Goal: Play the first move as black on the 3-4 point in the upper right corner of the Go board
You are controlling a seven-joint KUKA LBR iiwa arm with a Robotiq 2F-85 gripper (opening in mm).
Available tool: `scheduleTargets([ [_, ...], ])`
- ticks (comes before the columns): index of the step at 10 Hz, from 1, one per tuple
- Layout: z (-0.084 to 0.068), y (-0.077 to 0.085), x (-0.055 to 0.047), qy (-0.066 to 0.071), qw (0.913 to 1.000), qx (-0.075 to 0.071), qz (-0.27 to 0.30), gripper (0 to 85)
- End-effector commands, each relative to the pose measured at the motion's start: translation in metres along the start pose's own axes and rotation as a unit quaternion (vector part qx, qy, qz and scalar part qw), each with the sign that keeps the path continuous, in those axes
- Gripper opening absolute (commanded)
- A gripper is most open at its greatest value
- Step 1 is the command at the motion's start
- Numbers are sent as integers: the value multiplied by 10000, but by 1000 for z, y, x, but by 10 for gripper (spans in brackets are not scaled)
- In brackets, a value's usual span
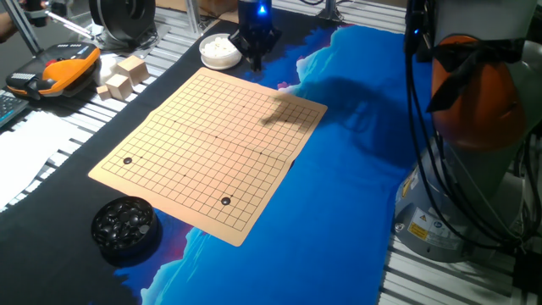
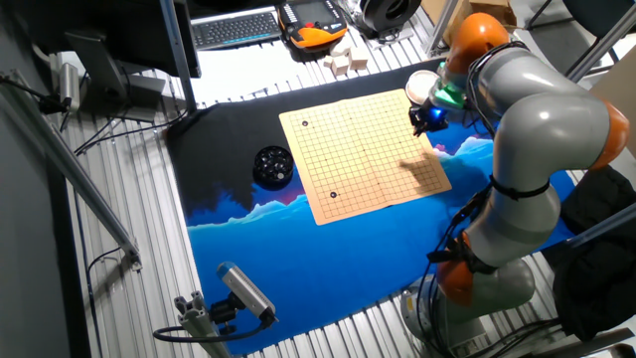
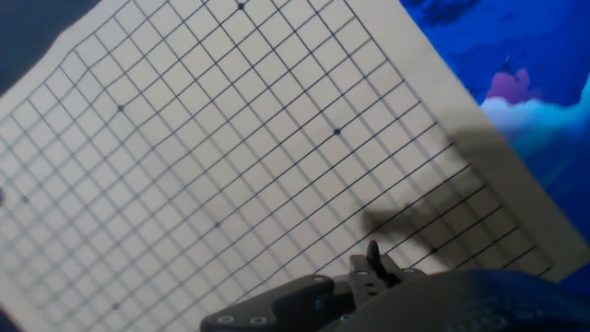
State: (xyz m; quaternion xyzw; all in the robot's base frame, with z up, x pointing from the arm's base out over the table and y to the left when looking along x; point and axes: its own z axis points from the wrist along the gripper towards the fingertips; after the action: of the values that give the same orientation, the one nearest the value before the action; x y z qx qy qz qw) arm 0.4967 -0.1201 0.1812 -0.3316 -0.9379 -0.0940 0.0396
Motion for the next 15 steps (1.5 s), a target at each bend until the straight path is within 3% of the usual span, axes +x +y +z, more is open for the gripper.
scheduleTargets([
  [1,0,0,0,109,9996,-261,-63,0],
  [2,0,0,0,180,9989,-437,7,0],
  [3,0,0,0,154,9991,-391,-53,0],
  [7,0,0,0,265,9977,-581,-219,0],
  [9,1,-1,1,307,9974,-596,-256,0],
  [12,18,-8,5,213,9976,-538,-386,0],
  [15,27,-12,7,219,9970,-581,-454,0],
])
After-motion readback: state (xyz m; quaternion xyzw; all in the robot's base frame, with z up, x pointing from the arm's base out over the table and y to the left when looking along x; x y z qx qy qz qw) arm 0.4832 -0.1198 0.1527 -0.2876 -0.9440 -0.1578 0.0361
